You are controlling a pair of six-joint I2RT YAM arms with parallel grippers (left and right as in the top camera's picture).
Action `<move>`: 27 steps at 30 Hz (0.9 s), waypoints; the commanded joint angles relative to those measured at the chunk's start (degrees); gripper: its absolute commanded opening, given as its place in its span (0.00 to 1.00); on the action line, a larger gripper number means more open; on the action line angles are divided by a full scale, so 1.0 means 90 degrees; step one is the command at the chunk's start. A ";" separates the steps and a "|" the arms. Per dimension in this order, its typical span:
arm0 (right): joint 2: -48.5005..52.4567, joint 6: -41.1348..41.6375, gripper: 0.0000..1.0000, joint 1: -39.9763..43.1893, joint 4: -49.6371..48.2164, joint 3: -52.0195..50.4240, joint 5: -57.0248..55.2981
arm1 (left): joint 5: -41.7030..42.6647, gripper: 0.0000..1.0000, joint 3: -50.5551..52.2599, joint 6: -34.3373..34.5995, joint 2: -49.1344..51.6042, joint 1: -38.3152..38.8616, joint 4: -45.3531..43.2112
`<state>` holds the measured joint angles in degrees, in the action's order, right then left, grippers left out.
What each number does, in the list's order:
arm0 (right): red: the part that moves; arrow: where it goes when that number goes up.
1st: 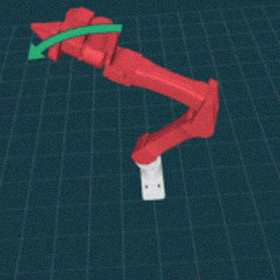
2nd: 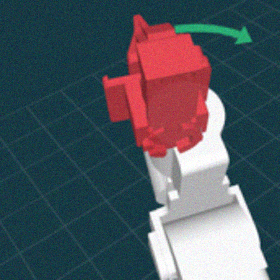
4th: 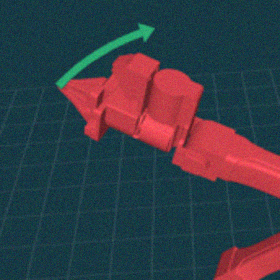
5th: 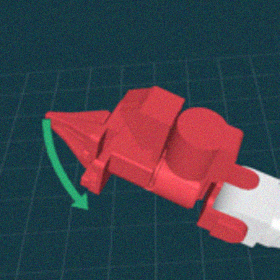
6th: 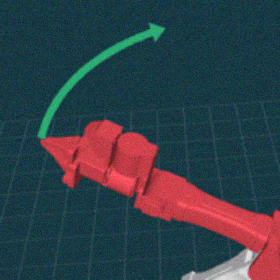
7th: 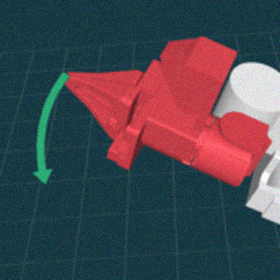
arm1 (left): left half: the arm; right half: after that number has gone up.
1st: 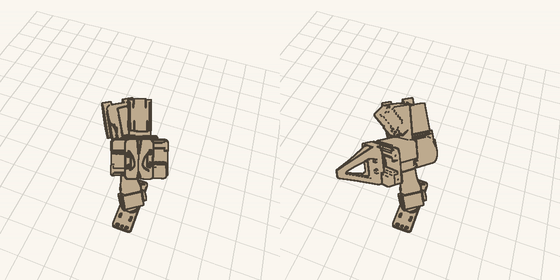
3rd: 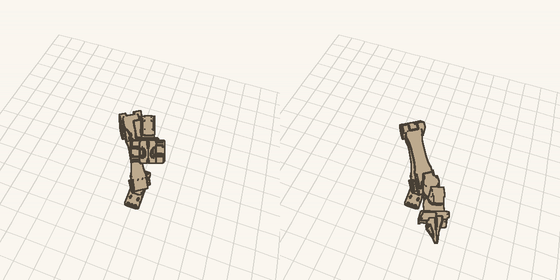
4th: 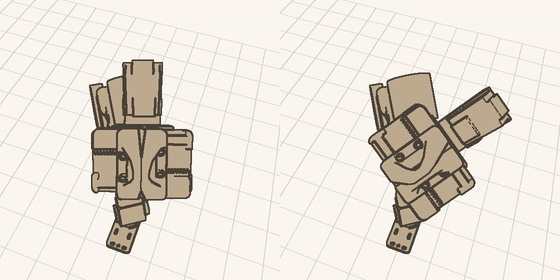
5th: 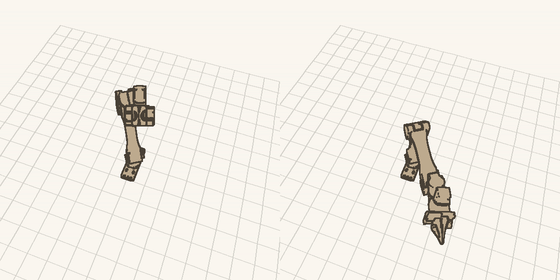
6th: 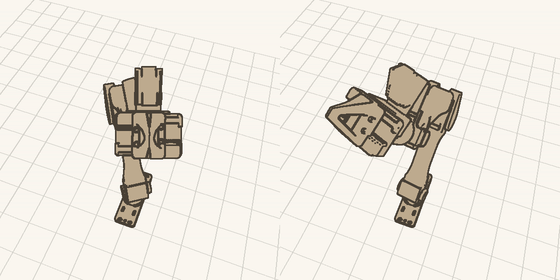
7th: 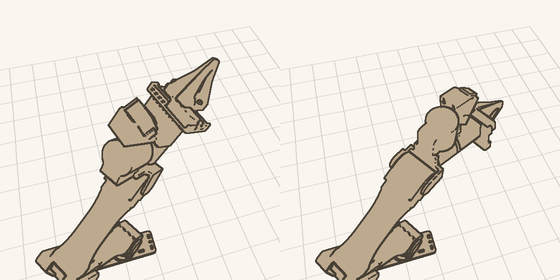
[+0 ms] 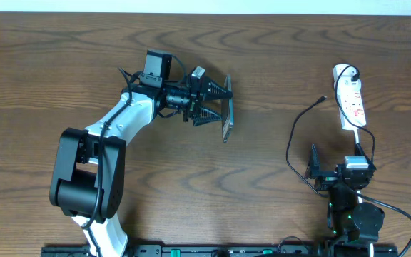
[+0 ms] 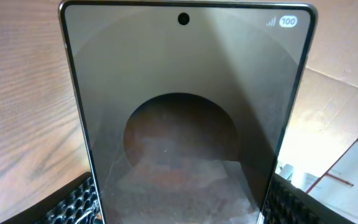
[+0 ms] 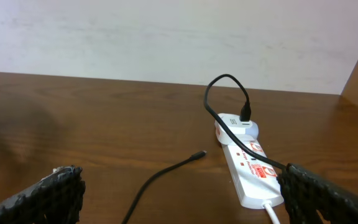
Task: Plug charger to phone and switch on socket
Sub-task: 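Reach the right gripper to the phone and grasp its side edge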
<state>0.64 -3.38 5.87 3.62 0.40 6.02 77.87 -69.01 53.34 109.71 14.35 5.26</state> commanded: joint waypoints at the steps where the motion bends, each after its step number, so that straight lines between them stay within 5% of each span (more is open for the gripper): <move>1: -0.0029 -0.0015 0.99 -0.0036 0.0017 -0.0012 0.0039 | 0.0223 0.57 0.0005 -0.0311 -0.0204 -0.0022 -0.0153; 18: -0.0029 -0.0073 0.99 -0.0034 -0.0121 -0.0010 0.0435 | 0.0226 0.57 0.0005 -0.0396 -0.0204 -0.0022 -0.0170; 21: -0.0029 0.0775 0.99 -0.0034 -0.0068 -0.0012 0.1253 | 0.0228 0.57 0.0005 -0.0393 -0.0204 -0.0022 -0.0168; 27: -0.0029 0.4014 0.99 -0.0034 -0.0119 -0.0012 0.2703 | 0.0228 0.57 0.0005 -0.0391 -0.0204 -0.0022 -0.0168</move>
<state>0.62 15.40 5.87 2.37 0.38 20.73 77.87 -69.01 50.92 109.71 14.35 4.05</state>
